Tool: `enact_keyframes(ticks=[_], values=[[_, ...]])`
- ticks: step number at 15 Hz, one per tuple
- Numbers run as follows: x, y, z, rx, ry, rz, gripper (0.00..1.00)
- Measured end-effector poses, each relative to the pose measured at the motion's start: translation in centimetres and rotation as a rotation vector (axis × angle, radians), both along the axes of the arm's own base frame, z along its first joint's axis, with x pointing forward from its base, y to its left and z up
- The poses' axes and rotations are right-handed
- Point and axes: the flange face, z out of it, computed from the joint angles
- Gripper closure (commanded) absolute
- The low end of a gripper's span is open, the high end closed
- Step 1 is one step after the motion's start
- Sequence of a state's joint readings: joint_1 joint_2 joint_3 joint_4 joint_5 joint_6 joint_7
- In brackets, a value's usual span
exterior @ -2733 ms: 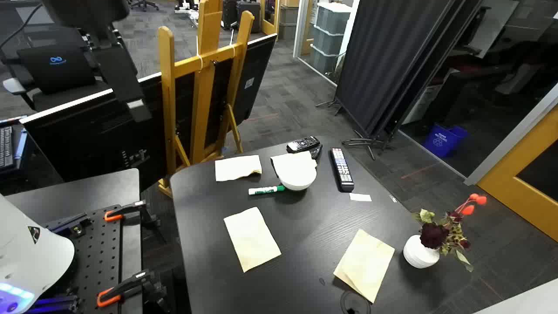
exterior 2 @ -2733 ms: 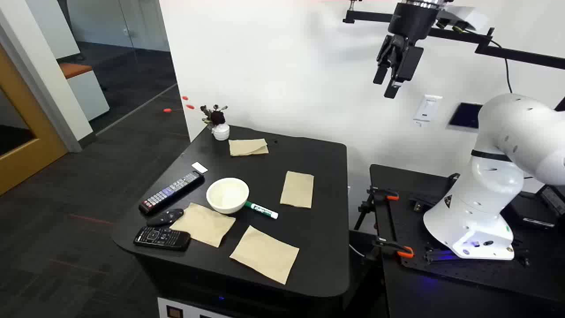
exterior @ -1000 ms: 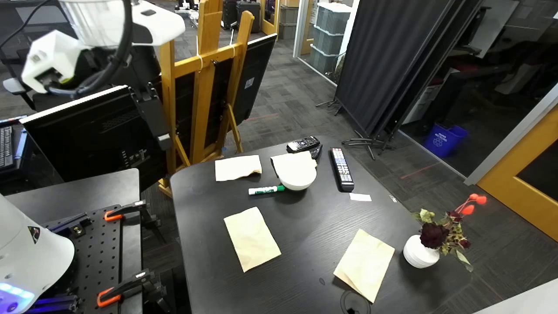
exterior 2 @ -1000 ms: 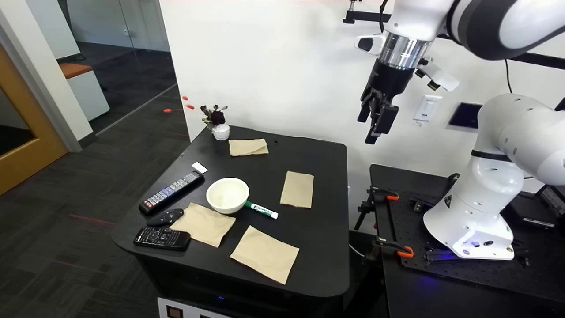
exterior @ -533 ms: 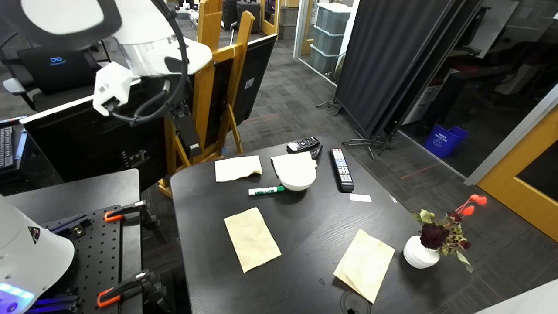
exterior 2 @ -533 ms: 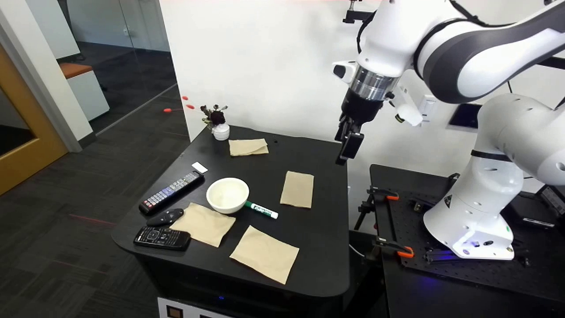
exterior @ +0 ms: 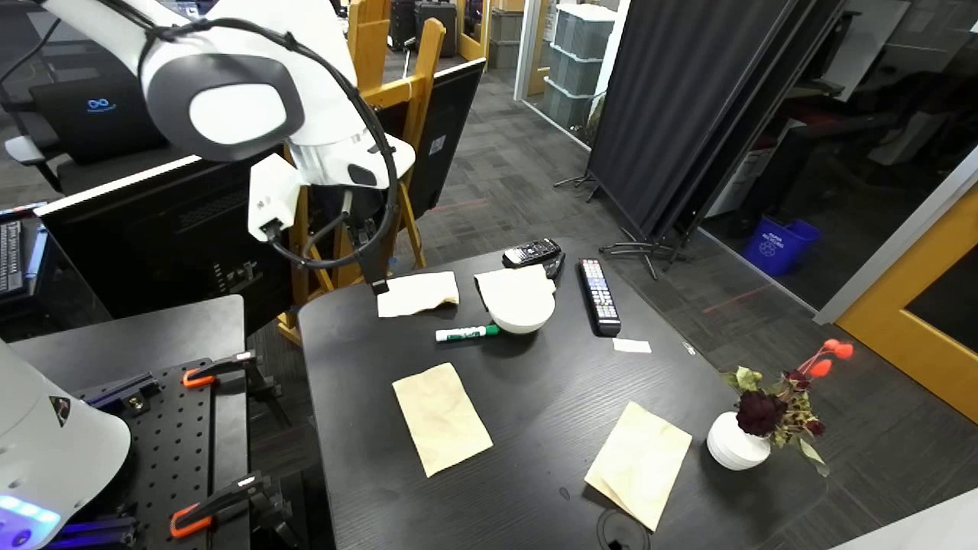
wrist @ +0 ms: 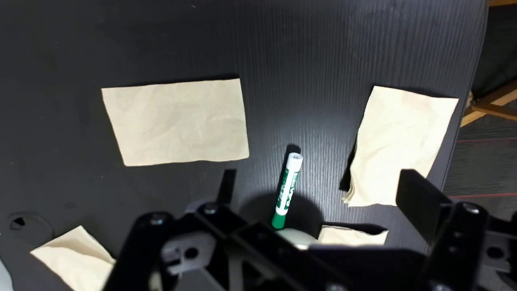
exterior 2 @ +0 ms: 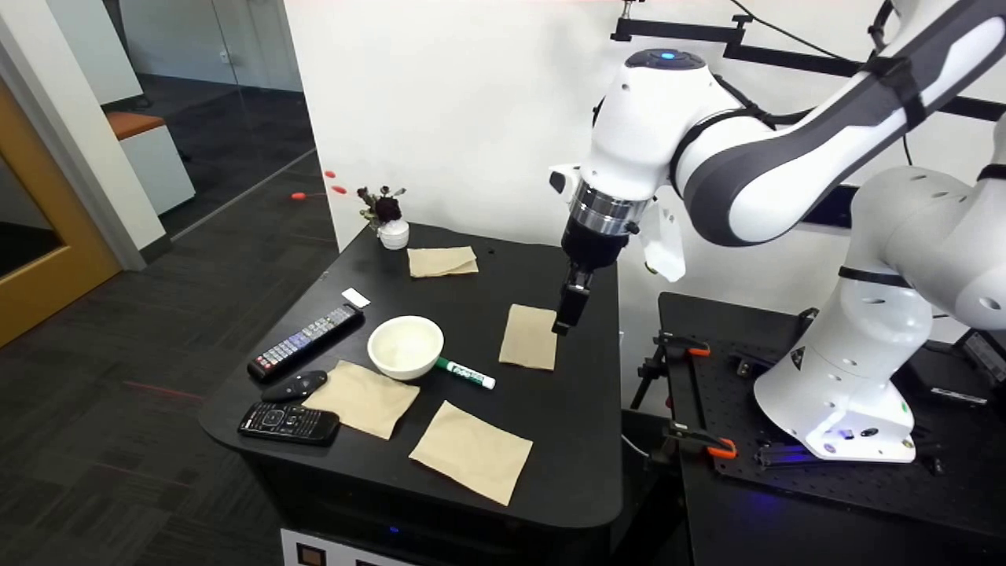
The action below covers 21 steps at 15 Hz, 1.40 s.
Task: Put the marker in the bowl
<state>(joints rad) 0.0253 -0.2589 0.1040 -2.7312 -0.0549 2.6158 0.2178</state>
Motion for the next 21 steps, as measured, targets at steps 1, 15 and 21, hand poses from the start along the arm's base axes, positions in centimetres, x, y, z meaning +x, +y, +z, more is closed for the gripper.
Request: enact_keyframes(ticks=[1, 15, 21], values=[[0.6, 0.1, -0.7, 0.005, 0.005, -0.009, 0.0], [2.8, 0.6, -4.1, 0.019, 0.01, -0.033, 0.0], [4.3, 0.2, -7.5, -0.016, -0.064, -0.094, 0.0]])
